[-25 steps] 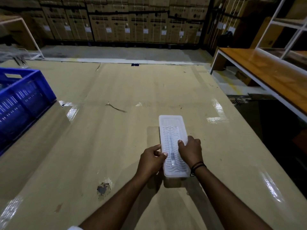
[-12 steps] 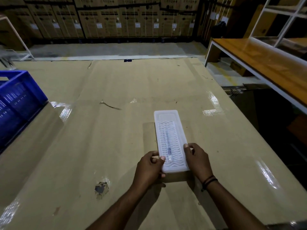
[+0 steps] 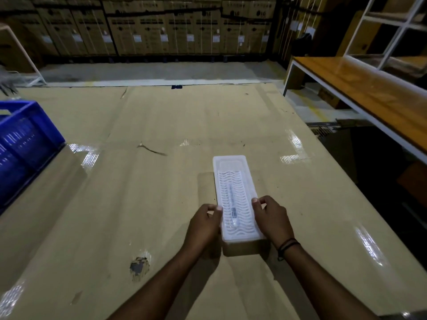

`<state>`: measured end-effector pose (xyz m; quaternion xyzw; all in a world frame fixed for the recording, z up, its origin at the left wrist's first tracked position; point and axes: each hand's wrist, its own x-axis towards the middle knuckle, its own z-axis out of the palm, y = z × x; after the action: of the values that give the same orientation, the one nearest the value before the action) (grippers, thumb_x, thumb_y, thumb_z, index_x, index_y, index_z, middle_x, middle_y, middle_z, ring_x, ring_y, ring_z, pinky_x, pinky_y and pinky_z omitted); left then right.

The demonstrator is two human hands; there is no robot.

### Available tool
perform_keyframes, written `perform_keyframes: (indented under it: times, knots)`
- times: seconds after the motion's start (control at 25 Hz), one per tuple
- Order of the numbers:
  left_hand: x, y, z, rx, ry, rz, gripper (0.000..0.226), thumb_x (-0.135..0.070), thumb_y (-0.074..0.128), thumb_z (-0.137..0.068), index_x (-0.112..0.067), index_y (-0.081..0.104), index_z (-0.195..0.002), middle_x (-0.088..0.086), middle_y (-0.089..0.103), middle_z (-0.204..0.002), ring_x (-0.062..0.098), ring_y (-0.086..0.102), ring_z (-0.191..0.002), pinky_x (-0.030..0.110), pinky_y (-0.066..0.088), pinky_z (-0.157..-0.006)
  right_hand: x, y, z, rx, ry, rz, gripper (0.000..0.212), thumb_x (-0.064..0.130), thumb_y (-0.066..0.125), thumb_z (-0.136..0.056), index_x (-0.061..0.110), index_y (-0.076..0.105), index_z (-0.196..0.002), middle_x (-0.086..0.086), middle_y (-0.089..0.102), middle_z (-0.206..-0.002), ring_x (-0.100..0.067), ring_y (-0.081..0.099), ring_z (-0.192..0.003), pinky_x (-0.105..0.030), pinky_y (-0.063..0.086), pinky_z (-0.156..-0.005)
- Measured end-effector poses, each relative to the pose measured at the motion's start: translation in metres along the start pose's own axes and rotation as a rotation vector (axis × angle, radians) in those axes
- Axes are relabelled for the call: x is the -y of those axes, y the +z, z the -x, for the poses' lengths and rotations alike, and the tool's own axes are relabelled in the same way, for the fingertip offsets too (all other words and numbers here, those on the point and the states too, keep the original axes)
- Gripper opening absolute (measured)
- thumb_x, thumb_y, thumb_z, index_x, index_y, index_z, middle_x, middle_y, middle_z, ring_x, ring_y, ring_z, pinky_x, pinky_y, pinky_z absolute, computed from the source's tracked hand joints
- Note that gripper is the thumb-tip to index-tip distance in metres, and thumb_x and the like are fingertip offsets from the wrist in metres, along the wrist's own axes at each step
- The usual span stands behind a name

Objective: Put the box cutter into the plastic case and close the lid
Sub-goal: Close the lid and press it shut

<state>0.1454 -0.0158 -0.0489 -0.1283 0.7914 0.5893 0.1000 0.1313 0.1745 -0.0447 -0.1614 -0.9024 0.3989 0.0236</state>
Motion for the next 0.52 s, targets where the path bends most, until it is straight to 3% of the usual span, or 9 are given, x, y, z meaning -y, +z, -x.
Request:
perform_keyframes:
  times: [0.08, 0.2, 0.36, 0.52]
  knots:
    - [-0.014, -0.002, -0.024, -0.05, 0.013, -0.008, 0.031, -0.052, 0.054, -0.098, -0.023, 0.064, -0.106, 0.002, 0.075, -0.1, 0.025, 0.076, -0.086, 0.051, 0.065, -0.082, 0.016, -0.007, -0.021, 0.0, -0.01, -0.031, 0.032, 0.046, 0.051, -0.096, 0.017, 0.063, -0.098, -0.003, 0.067, -0.086, -0.021, 0.059, -0.077, -0.03, 0.042, -0.069]
    - [-0.044, 0.0, -0.061, -0.121, 0.027, -0.07, 0.029, -0.05, 0.052, -0.099, -0.023, 0.062, -0.1, 0.002, 0.073, -0.104, 0.03, 0.074, -0.094, 0.044, 0.065, -0.08, 0.041, -0.003, -0.066, -0.006, -0.042, -0.067, 0.032, 0.039, 0.053, -0.097, 0.009, 0.065, -0.101, -0.008, 0.066, -0.094, -0.022, 0.057, -0.085, -0.027, 0.038, -0.074]
    - [-0.064, 0.004, -0.113, -0.187, -0.018, -0.082, 0.035, -0.038, 0.052, -0.101, -0.009, 0.069, -0.11, 0.014, 0.074, -0.119, 0.036, 0.07, -0.108, 0.042, 0.058, -0.094, 0.062, 0.017, -0.126, 0.042, 0.024, -0.009, 0.039, 0.033, 0.049, -0.099, 0.0, 0.066, -0.086, -0.02, 0.069, -0.095, -0.038, 0.064, -0.104, -0.032, 0.042, -0.078]
    - [-0.07, 0.008, -0.143, -0.197, -0.052, -0.085, 0.041, -0.039, 0.053, -0.101, -0.005, 0.07, -0.117, 0.02, 0.072, -0.125, 0.04, 0.069, -0.114, 0.043, 0.058, -0.096, 0.066, 0.028, -0.151, 0.062, 0.13, -0.042, 0.051, 0.036, 0.044, -0.101, -0.007, 0.066, -0.116, -0.028, 0.063, -0.127, -0.042, 0.059, -0.12, -0.036, 0.046, -0.098]
